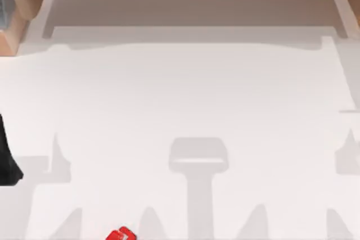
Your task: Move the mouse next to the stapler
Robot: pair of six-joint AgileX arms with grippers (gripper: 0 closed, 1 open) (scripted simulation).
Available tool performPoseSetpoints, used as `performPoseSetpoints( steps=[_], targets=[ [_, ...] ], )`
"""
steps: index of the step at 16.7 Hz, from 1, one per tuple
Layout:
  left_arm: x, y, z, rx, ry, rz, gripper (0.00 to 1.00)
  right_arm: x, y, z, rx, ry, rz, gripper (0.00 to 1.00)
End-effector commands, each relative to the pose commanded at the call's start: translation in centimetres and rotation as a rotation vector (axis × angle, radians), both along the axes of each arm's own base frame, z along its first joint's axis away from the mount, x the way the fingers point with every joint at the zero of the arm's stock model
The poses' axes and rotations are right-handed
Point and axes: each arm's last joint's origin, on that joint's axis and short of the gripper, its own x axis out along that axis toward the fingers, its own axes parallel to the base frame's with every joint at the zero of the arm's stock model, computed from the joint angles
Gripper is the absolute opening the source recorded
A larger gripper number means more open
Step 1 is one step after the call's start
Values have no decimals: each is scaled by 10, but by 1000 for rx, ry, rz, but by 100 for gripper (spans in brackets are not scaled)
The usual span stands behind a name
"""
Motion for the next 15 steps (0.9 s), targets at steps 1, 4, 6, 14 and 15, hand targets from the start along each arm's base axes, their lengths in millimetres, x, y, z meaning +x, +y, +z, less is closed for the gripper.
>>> performPoseSetpoints(
  steps=[1, 4, 6, 14, 15],
  targets=[
    [0, 0, 0, 0, 0, 0, 100, 3, -3, 13, -5, 47, -21, 100],
    [0, 0, 0, 0, 0, 0, 100, 26, -15, 62, -18, 215, -89, 100],
    [0, 0, 0, 0, 0, 0, 100, 52, -27, 94, -24, 338, -130, 100],
    [0, 0, 0, 0, 0, 0, 100, 200, -106, 136, -43, 841, -163, 100],
    [0, 0, 0, 0, 0, 0, 100, 219, -116, 130, -45, 899, -151, 100]
  ],
)
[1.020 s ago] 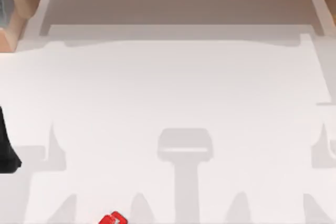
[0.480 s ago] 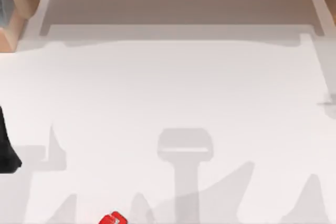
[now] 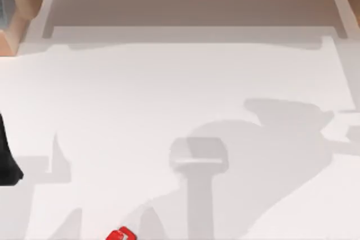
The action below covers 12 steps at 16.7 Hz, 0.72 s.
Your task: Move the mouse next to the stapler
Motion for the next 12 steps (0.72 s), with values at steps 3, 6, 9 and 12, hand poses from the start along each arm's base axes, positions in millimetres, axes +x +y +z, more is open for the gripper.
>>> performPoseSetpoints(
  steps=[3, 6, 9, 12],
  targets=[
    [0, 0, 0, 0, 0, 0, 100, 51, -26, -30, 27, 156, 44, 100],
    [0, 0, 0, 0, 0, 0, 100, 91, -42, -69, 61, 275, 101, 100],
    [0, 0, 0, 0, 0, 0, 100, 119, -48, -106, 97, 351, 159, 100],
    [0, 0, 0, 0, 0, 0, 100, 138, -51, -137, 134, 394, 203, 100]
  ],
)
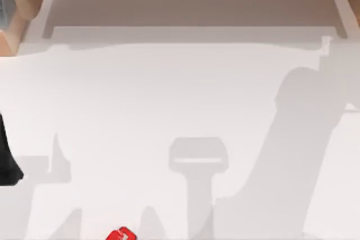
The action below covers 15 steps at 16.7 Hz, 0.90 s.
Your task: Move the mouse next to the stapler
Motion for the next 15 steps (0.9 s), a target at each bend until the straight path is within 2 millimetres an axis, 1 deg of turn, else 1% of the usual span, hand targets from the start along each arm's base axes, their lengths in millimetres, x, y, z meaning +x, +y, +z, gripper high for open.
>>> performPoseSetpoints(
  steps=[3, 5, 11, 13, 15],
  targets=[
    [0, 0, 0, 0, 0, 0, 100, 10, -4, -22, 33, 22, 15, 100],
    [0, 0, 0, 0, 0, 0, 100, 13, -6, -30, 44, 27, 17, 100],
    [0, 0, 0, 0, 0, 0, 100, 12, -6, -30, 43, 29, 16, 100],
    [0, 0, 0, 0, 0, 0, 100, 9, -7, -22, 49, 27, 19, 100],
    [0, 0, 0, 0, 0, 0, 100, 3, -9, -6, 54, 24, 22, 100]
  ],
)
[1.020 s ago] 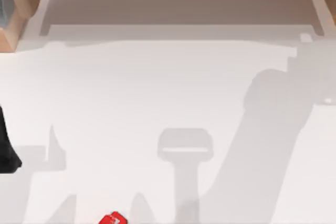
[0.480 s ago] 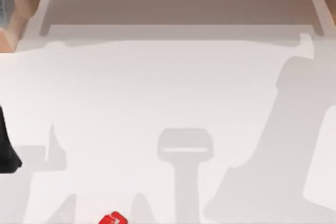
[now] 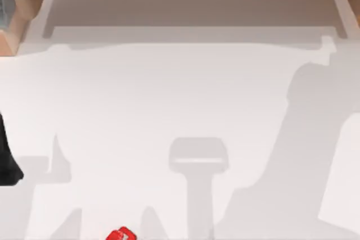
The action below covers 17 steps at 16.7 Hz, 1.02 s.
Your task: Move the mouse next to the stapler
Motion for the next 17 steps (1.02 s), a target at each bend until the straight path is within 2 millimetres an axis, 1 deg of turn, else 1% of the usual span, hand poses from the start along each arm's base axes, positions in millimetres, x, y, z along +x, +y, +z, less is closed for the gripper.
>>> performPoseSetpoints(
  steps=[4, 6, 8, 10, 12, 14, 17],
  targets=[
    [0, 0, 0, 0, 0, 0, 100, -16, -4, 34, -8, -8, -6, 100],
    [0, 0, 0, 0, 0, 0, 100, -21, -4, 44, -10, -7, -9, 100],
    [0, 0, 0, 0, 0, 0, 100, -23, -2, 47, -7, -3, -10, 100],
    [0, 0, 0, 0, 0, 0, 100, -20, 2, 44, -7, 0, -7, 100],
    [0, 0, 0, 0, 0, 0, 100, -14, 7, 34, -9, 0, -3, 100],
    [0, 0, 0, 0, 0, 0, 100, -7, 7, 18, -10, 3, -3, 100],
    [0, 0, 0, 0, 0, 0, 100, 3, 4, -15, -8, 2, -6, 100]
  ],
)
